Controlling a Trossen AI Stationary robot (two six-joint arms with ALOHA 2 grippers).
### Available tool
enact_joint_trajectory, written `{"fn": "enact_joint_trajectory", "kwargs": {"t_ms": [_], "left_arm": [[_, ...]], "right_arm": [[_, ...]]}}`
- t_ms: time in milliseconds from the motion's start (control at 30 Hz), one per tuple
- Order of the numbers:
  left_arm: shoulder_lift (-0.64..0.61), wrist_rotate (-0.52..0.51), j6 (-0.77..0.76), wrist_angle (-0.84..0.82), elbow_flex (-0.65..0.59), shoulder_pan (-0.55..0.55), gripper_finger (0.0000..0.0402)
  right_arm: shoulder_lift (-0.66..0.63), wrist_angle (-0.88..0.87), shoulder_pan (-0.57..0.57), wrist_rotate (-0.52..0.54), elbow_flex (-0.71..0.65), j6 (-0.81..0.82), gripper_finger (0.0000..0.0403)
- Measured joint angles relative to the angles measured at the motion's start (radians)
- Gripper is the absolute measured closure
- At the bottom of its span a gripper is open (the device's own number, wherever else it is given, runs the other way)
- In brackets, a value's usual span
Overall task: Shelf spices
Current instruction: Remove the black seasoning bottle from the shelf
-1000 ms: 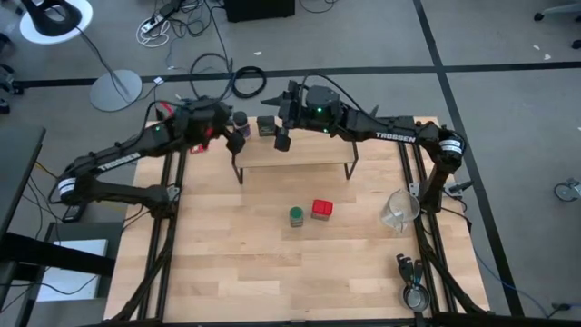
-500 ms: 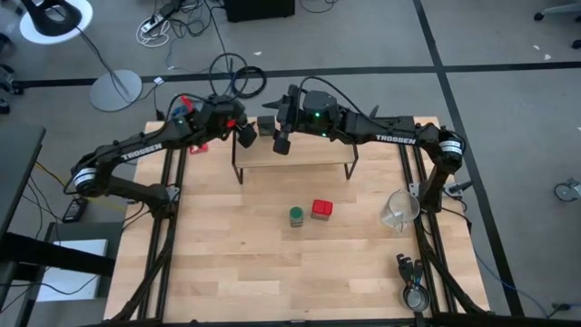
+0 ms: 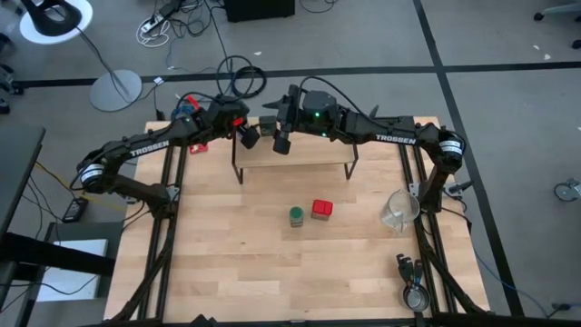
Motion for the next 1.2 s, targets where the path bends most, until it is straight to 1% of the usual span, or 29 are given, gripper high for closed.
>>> {"fn": "enact_joint_trajectory", "kwargs": {"t_ms": [100, 167, 233, 433, 500, 667, 800, 900, 967, 1100, 1200], "left_arm": [[0.000, 0.001, 0.013, -0.009, 0.000, 0.000, 0.0015], [0.000, 0.001, 0.014, -0.014, 0.000, 0.000, 0.0034], [0.000, 0.001, 0.013, -0.016, -0.001, 0.000, 0.0064], [0.000, 0.006, 0.013, -0.016, -0.001, 0.000, 0.0177], [0.000, 0.006, 0.013, -0.016, -0.001, 0.000, 0.0203], [0.000, 0.005, 0.014, -0.016, -0.001, 0.000, 0.0207], [-0.003, 0.005, 0.015, -0.022, -0.001, -0.001, 0.0197], [-0.022, 0.005, 0.014, -0.042, -0.002, -0.007, 0.0199], [-0.049, 0.006, 0.011, -0.045, -0.003, -0.011, 0.0206], [-0.136, 0.021, -0.003, -0.063, -0.003, -0.011, 0.0207], [-0.214, 0.058, -0.012, -0.071, -0.003, -0.011, 0.0207]], "right_arm": [[0.000, -0.002, 0.000, 0.000, 0.000, 0.004, 0.0147], [0.000, -0.002, 0.000, 0.000, 0.000, 0.004, 0.0148], [0.000, -0.004, 0.000, 0.000, 0.000, 0.004, 0.0149], [0.000, -0.004, 0.000, 0.000, 0.000, 0.004, 0.0150], [0.000, -0.004, 0.000, 0.000, 0.000, 0.006, 0.0151], [0.000, -0.004, 0.000, 0.004, 0.000, 0.014, 0.0151], [0.000, -0.004, 0.000, 0.004, 0.000, 0.014, 0.0154], [0.000, -0.004, 0.000, 0.005, 0.000, 0.014, 0.0155], [0.000, -0.004, 0.000, 0.005, 0.000, 0.014, 0.0154], [0.000, -0.003, 0.000, 0.006, 0.000, 0.014, 0.0154], [0.000, -0.003, 0.000, 0.007, 0.000, 0.014, 0.0156]]}}
